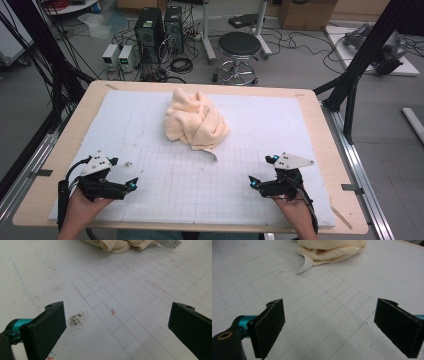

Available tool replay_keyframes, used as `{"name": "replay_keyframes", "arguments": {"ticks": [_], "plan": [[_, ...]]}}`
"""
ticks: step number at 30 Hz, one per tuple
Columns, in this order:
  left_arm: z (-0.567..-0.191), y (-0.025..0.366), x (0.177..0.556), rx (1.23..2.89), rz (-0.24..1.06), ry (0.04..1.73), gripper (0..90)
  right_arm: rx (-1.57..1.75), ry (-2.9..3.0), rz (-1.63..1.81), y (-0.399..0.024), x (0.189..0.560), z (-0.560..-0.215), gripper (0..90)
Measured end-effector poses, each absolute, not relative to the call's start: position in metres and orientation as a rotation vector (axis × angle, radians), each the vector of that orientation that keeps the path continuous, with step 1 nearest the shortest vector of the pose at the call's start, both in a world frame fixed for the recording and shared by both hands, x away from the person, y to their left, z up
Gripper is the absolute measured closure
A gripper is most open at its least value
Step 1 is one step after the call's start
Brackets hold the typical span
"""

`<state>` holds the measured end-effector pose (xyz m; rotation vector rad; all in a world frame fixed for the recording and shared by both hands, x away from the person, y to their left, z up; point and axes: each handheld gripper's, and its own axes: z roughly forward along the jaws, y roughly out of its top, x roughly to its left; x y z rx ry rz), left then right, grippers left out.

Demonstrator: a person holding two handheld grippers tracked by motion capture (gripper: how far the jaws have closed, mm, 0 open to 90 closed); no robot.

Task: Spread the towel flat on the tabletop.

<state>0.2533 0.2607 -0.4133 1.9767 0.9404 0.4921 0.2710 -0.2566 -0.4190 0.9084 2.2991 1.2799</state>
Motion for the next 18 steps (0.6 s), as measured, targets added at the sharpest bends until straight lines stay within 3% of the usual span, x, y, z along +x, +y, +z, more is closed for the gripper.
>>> {"name": "replay_keyframes", "arguments": {"ticks": [18], "plan": [[-0.4134, 0.2576, 0.2519, 1.993, 0.49, 0.92, 1.9, 0.882, 2.285, 1.298, -0.2551, 0.27, -0.4178, 9.1]]}}
